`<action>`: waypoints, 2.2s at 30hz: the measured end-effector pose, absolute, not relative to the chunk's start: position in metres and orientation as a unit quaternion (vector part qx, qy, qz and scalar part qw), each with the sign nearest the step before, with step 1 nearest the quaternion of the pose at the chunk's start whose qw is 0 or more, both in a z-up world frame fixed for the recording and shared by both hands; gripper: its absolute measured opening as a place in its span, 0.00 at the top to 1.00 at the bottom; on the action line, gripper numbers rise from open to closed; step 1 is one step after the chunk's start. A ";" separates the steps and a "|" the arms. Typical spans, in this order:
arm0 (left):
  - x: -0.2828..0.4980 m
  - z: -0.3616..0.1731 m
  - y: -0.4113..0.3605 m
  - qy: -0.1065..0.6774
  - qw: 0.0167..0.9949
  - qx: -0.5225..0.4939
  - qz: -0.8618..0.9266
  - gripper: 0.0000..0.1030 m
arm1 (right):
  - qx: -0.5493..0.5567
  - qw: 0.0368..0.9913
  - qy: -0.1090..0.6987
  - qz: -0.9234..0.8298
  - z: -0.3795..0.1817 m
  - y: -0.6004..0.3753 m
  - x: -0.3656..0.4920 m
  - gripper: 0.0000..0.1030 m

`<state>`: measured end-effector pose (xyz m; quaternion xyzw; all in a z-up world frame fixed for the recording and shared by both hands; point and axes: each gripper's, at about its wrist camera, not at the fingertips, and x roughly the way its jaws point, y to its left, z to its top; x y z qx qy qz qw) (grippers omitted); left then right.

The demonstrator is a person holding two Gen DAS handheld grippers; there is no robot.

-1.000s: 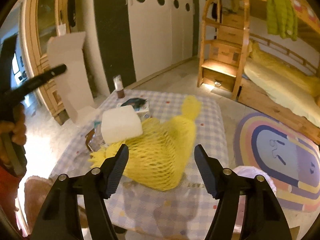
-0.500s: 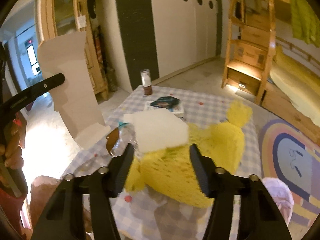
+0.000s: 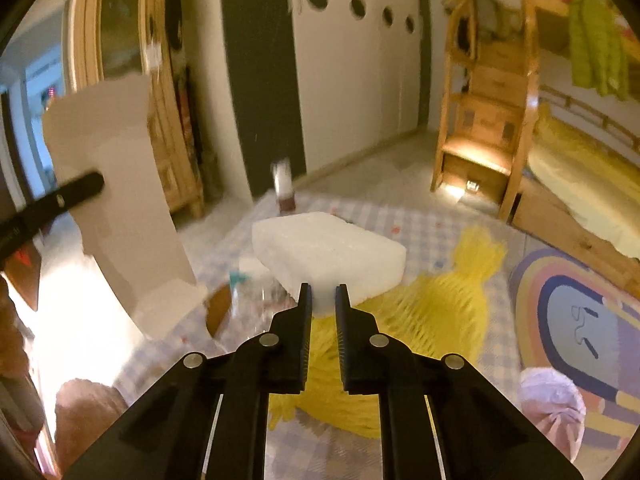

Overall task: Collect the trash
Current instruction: 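Carry the white paper box with the right tool over the pink bin, then open the right tool to drop the box into the bin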

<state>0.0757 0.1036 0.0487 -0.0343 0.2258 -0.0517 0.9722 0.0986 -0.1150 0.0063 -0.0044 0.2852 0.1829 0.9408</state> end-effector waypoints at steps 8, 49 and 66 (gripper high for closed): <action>0.067 0.079 0.023 0.180 0.971 -0.022 -0.152 1.00 | 0.039 0.967 0.224 0.118 0.050 -0.202 0.042 0.88; 0.138 -0.057 -0.289 0.280 0.886 0.059 -0.364 0.57 | 0.162 0.917 0.334 -0.147 -0.086 -0.441 0.002 0.58; 0.095 -0.028 -0.170 0.286 0.914 0.047 -0.283 0.56 | 0.151 0.941 0.294 -0.076 -0.037 -0.376 -0.015 0.56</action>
